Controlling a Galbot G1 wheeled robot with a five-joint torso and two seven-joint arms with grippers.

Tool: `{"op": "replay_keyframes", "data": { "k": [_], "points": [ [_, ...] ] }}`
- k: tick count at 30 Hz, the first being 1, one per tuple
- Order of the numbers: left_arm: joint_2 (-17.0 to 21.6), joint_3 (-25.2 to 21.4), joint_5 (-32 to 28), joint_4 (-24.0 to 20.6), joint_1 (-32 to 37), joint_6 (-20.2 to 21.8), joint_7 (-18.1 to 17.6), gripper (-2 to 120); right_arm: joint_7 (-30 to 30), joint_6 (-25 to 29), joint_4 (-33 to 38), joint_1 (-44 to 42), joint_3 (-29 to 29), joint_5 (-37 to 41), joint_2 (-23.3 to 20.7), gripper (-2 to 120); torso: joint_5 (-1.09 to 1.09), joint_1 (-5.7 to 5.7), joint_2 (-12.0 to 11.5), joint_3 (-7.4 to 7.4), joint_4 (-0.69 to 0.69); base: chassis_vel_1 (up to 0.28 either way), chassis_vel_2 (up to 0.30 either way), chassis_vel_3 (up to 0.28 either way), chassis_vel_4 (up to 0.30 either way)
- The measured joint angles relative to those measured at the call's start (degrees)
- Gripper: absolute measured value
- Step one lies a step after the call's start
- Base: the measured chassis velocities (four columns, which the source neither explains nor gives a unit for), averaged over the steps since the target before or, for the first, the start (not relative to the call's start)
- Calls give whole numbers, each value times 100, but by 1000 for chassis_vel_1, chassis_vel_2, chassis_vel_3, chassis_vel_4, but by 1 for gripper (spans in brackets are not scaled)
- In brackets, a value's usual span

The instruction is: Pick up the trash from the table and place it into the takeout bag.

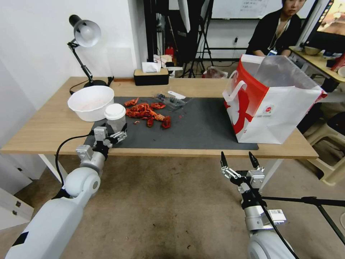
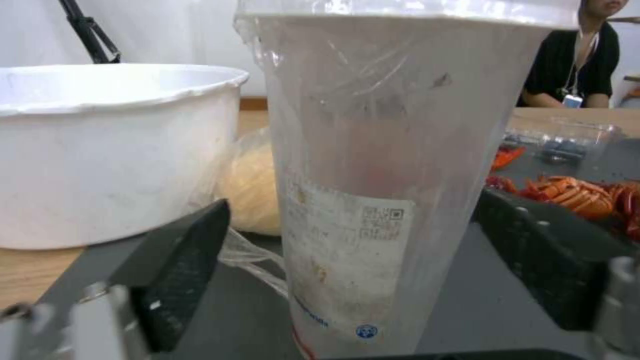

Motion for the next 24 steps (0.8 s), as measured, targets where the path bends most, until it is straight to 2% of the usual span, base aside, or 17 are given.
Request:
{"op": "replay_keyframes", "data": {
  "k": [1, 5, 6, 9, 11, 13, 14, 16, 24],
  "points": [
    [0, 0, 0, 0, 0, 0, 0, 90, 0, 0, 0, 0, 0, 0, 0, 100, 0, 0, 0, 0, 0, 0, 0, 0, 0],
    [8, 21, -3, 89, -33, -18, 125, 69, 0, -1, -31, 21, -9, 7, -20, 100, 0, 0, 0, 0, 0, 0, 0, 0, 0],
    [8, 21, -3, 89, -33, -18, 125, 69, 0, -1, -31, 21, -9, 7, -20, 100, 0, 0, 0, 0, 0, 0, 0, 0, 0],
    [8, 29, 19, 129, 1, -135, 265, 54, 0, -1, -56, 58, -45, 10, -28, 100, 0, 0, 0, 0, 1, 0, 0, 0, 0],
    [8, 28, 28, 137, 7, -167, 295, 52, 0, -1, -59, 64, -50, 10, -28, 100, 0, 0, 0, 0, 1, 0, 0, 0, 0],
    [21, 16, 94, 151, 35, -296, 434, 41, 0, -2, -66, 77, -66, 10, -37, 100, -1, 0, 0, 0, 0, 0, 0, 0, 0],
    [21, 16, 94, 151, 35, -296, 434, 41, 0, -2, -66, 77, -66, 10, -37, 100, -1, 0, 0, 0, 0, 0, 0, 0, 0],
    [55, 5, 168, 148, 46, -425, 545, 31, 0, -4, -69, 86, -67, 11, -45, 100, -1, 0, 0, 0, 0, 0, 0, 0, 0],
    [392, 67, 188, -105, -135, -823, 1121, 14, 0, -20, -69, 112, -76, 15, -47, 100, 0, 0, 0, 0, 1, 0, 0, 0, 0]
  ]
}}
